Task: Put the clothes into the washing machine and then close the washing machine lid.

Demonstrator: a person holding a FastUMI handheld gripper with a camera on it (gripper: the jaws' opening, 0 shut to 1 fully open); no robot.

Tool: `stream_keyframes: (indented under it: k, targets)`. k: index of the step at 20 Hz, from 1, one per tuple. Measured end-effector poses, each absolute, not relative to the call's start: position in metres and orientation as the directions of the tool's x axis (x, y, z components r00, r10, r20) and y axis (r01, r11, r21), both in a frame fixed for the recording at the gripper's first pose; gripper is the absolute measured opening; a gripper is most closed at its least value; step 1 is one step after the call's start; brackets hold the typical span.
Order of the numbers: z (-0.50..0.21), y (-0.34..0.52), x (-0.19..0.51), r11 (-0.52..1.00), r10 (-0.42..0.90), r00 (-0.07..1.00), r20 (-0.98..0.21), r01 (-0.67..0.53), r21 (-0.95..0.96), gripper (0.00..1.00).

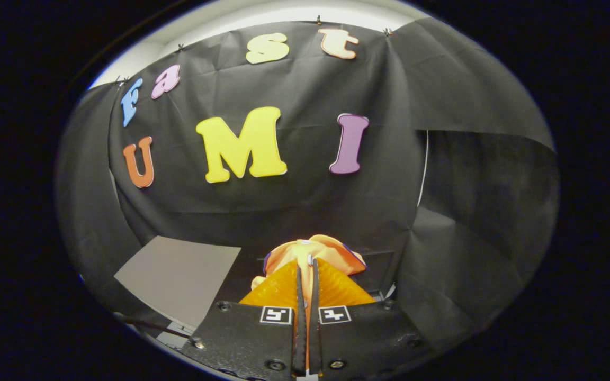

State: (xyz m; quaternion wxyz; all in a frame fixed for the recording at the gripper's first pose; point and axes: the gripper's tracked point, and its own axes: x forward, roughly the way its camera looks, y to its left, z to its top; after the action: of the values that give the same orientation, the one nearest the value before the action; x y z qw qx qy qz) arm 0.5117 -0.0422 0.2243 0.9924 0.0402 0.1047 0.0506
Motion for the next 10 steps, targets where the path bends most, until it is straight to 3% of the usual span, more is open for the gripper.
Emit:
stream_keyframes:
  k: [10]
  targets:
    - [0.077,-0.059,0.605,0.98,0.198,0.903,-0.383,-0.197,0.042,0.05]
